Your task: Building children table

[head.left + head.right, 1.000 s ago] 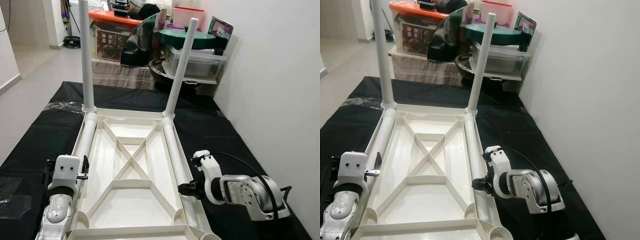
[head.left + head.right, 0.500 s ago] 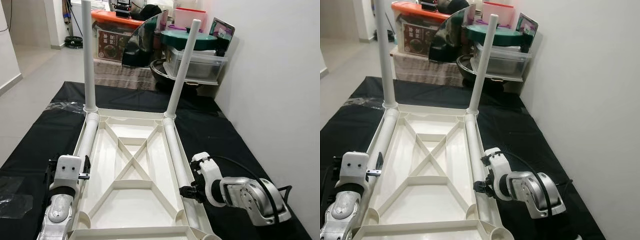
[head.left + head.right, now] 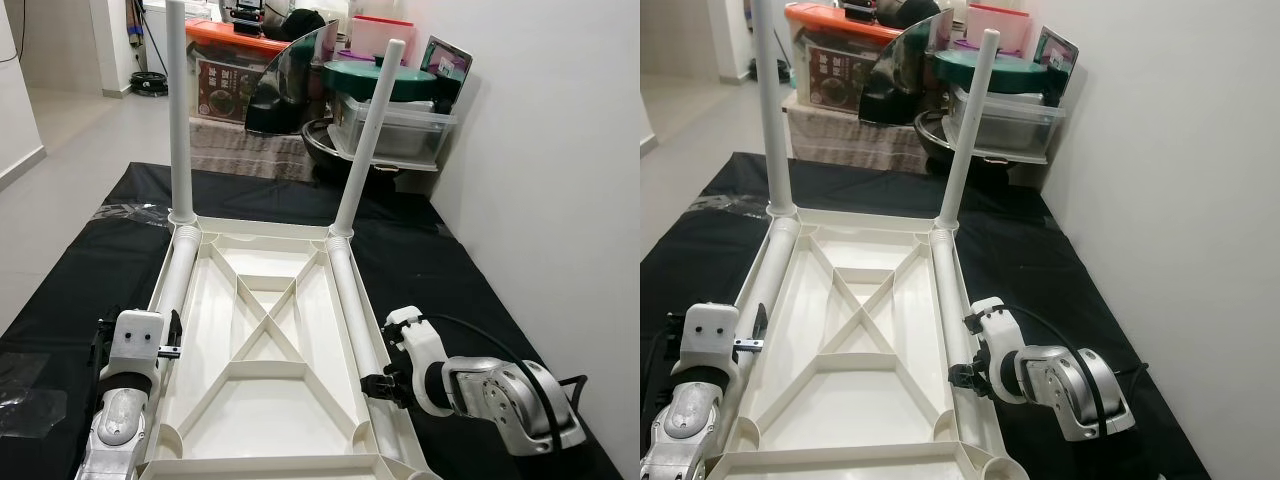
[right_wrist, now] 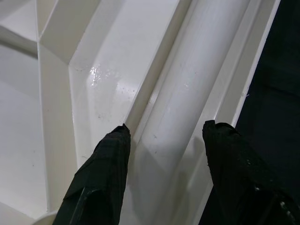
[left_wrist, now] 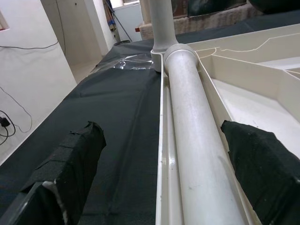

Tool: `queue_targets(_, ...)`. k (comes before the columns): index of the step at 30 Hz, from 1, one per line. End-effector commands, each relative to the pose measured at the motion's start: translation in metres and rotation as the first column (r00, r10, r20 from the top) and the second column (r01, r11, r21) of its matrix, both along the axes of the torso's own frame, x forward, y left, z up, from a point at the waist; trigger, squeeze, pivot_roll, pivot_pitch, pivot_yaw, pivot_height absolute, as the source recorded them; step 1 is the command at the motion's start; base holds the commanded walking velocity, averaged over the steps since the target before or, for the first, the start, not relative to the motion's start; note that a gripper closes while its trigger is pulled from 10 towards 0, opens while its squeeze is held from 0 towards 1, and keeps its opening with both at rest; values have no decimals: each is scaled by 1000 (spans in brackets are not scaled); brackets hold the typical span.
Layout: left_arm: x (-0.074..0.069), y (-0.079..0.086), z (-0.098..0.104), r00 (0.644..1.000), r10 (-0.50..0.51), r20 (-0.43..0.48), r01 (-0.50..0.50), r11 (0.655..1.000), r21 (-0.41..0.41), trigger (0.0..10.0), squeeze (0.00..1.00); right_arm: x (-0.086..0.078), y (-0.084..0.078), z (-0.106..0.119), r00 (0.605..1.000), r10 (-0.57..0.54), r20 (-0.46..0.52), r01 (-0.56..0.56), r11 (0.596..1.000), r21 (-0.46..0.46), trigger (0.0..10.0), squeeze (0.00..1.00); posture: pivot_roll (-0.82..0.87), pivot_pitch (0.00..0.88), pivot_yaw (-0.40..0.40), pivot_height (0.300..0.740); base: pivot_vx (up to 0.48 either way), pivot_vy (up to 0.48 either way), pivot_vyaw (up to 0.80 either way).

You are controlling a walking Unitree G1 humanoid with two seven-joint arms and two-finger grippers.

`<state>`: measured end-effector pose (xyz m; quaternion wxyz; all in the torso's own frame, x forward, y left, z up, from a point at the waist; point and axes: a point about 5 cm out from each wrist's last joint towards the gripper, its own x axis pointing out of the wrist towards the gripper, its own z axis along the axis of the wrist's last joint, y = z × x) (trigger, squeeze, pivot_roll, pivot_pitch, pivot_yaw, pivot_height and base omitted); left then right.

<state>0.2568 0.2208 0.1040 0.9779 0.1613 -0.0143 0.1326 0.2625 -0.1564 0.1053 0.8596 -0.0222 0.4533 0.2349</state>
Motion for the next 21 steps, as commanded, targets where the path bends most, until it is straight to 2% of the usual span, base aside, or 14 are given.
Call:
queue_targets(1, -6, 0, -16, 997, 13, -76, -14, 1000, -10, 10000, 0, -30, -25, -55, 942, -131, -310, 89, 985, -147, 10000, 0, -32, 0, -172, 740, 0, 0, 0)
queue_targets(9, -6, 1, -16, 997, 16, -75, -17, 1000, -6, 10000, 0, -27, -22, -59, 926, -147, -347, 111, 986, -122, 10000, 0, -32, 0, -173, 740, 0, 0, 0)
queue_targets(11, -6, 1, -16, 997, 18, -74, -18, 1000, -7, 10000, 0, -28, -19, -60, 912, -155, -380, 130, 987, -92, 4431, 0, -32, 0, -173, 740, 0, 0, 0)
queue_targets(12, -6, 1, -16, 997, 18, -74, -18, 1000, -7, 10000, 0, -28, -19, -60, 912, -155, -380, 130, 987, -92, 4431, 0, -32, 0, -173, 740, 0, 0, 0)
queue_targets(13, -6, 2, -15, 997, 19, -73, -19, 1000, -6, 10000, 0, -27, -17, -61, 912, -154, -381, 135, 988, -75, 0, 0, -26, 0, -177, 740, 0, 0, 0)
queue_targets(14, -6, 2, -15, 997, 19, -73, -19, 1000, -6, 10000, 0, -27, -17, -61, 912, -154, -381, 135, 988, -75, 0, 0, -26, 0, -177, 740, 0, 0, 0)
queue_targets(15, -6, 2, -15, 997, 20, -73, -20, 1000, -5, 10000, 0, -26, -16, -60, 916, -147, -374, 126, 989, -80, 588, 0, -26, 0, -177, 740, 0, 0, 0)
queue_targets(18, -6, 2, -15, 997, 21, -74, -21, 1000, -5, 10000, 0, -25, -16, -60, 918, -143, -370, 120, 989, -84, 588, 0, -25, 0, -176, 740, 0, 0, 0)
queue_targets(19, -7, 2, -15, 997, 20, -74, -20, 1000, -4, 10000, 0, -24, -15, -61, 918, -140, -370, 116, 989, -88, 10000, 0, -23, 0, -174, 740, 0, 0, 0)
queue_targets(21, -7, 2, -15, 997, 19, -74, -20, 1000, -3, 10000, 0, -24, -14, -62, 918, -140, -371, 116, 989, -88, 10000, 0, -23, 0, -174, 740, 0, 0, 0)
